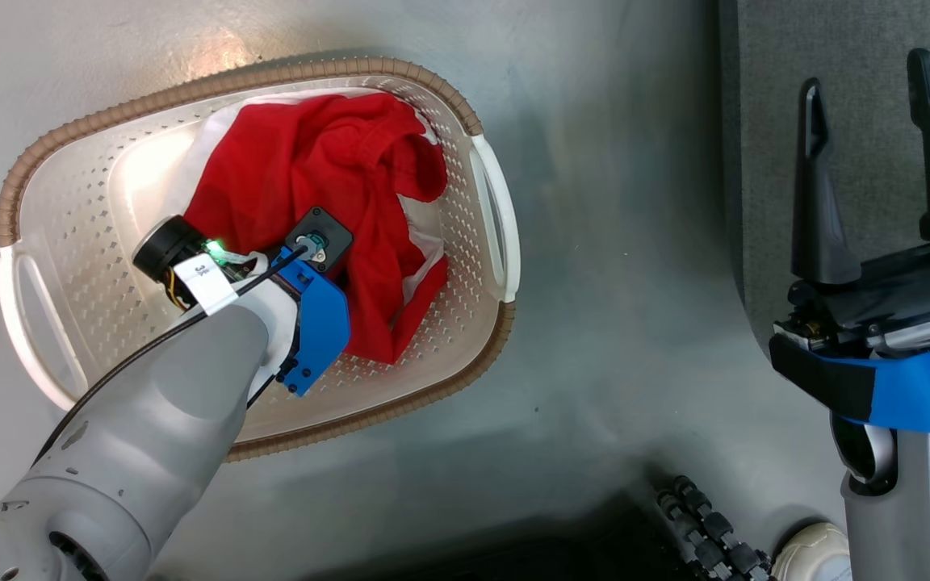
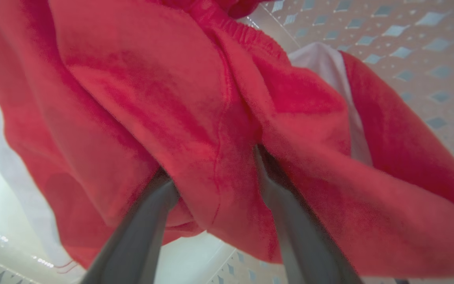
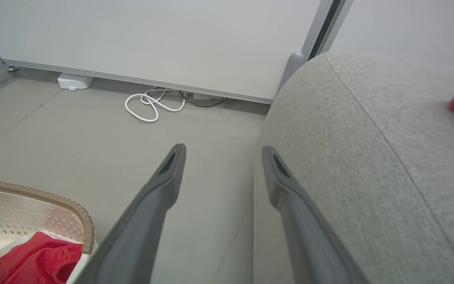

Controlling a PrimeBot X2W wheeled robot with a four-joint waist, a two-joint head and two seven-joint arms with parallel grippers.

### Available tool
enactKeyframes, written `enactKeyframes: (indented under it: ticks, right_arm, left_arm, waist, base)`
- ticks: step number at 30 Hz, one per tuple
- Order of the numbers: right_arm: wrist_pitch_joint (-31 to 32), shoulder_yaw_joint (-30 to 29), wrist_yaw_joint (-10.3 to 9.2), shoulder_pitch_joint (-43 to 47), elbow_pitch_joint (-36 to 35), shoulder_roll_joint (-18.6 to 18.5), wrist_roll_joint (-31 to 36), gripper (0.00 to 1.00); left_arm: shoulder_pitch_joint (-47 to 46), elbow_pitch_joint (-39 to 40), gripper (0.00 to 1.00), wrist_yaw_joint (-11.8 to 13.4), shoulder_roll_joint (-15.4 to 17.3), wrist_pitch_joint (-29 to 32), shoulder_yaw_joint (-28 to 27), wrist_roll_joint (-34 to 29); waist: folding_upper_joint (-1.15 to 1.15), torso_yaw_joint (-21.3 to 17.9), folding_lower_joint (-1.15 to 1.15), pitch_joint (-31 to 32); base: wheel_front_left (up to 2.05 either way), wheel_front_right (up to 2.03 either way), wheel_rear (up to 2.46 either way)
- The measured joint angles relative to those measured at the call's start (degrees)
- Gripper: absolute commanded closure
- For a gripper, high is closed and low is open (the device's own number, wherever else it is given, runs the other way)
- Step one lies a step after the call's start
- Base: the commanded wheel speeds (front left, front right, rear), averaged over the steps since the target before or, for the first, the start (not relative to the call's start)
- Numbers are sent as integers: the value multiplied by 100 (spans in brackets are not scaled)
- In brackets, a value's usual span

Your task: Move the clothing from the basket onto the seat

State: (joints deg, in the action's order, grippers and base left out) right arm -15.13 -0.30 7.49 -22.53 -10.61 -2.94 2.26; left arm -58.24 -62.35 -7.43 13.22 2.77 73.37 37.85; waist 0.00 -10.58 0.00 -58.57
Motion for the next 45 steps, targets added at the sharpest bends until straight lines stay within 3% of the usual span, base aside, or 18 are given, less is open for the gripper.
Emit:
enactKeyframes:
  ticks: [1,8,16,32,36,45]
  right_arm:
    - [-1,-12,0,21,-14,-1,12,0]
    - [0,22,0,-25,1,-1,13,0]
    - [0,25,0,-105,203,0,-42,0]
    - [-1,-41,0,76,754,3,-82,0]
    - [0,-70,0,271,888,5,-86,0]
    - [-1,-148,0,740,1184,7,-126,0]
  left_arm:
    - [-4,-26,100,0,-21,-14,0,-40]
    - [-16,-113,100,0,-51,-312,0,-92]
    - [-52,-221,100,0,-161,-954,-9,443]
    - [563,-9,100,0,-287,-1761,-54,1150]
    - [675,326,100,0,-198,-1770,-428,1078]
    - [1374,1261,100,155,10,-1775,-1679,298]
  waist:
    - [0,11,0,-3]
    - [0,41,0,84]
    - [0,127,0,454]
    - [0,405,-1,2037]
    - [0,480,-1,2534]
    - [0,644,-2,3651]
  base:
    - [0,0,0]
    - [0,0,0]
    - [0,0,0]
    - [0,0,0]
    - [0,0,0]
    - [0,0,0]
